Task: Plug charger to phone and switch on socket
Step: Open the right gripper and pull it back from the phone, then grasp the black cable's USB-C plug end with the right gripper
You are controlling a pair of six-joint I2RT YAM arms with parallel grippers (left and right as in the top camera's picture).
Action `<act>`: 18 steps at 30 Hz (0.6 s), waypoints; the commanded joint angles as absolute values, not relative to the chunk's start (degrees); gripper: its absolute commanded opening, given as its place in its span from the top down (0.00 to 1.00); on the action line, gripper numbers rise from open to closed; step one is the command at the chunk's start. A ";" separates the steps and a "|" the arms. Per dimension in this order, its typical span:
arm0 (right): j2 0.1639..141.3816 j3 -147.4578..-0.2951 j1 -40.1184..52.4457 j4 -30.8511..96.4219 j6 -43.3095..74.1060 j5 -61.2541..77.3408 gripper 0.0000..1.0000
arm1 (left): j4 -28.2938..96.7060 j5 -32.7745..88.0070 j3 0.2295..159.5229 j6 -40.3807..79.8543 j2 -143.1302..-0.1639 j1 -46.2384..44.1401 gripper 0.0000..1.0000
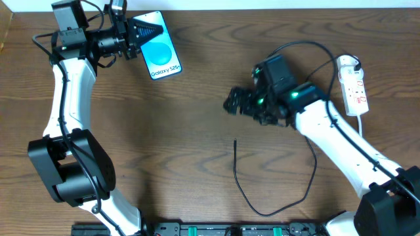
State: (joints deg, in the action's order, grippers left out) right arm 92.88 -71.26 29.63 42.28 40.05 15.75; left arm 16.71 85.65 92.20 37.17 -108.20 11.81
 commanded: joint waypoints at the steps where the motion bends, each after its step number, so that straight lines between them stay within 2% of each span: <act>1: 92.27 -71.77 33.65 46.92 37.01 5.80 0.01 | 16.60 88.07 91.94 36.18 -106.72 11.99 0.93; 11: 98.02 -70.39 38.04 47.51 41.89 2.48 0.01 | 16.64 88.09 89.41 36.18 -106.72 11.99 0.93; 14: 103.28 -70.39 38.04 47.24 43.31 3.79 0.06 | 16.62 88.07 89.41 36.18 -106.72 11.99 0.93; 18: 108.07 -70.39 38.02 47.22 43.24 10.61 0.16 | 16.60 88.07 89.41 36.21 -106.72 11.99 0.92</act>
State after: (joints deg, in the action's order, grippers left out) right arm 105.51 -70.89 37.74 47.09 42.26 5.54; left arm 16.69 85.65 89.21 37.01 -108.20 11.81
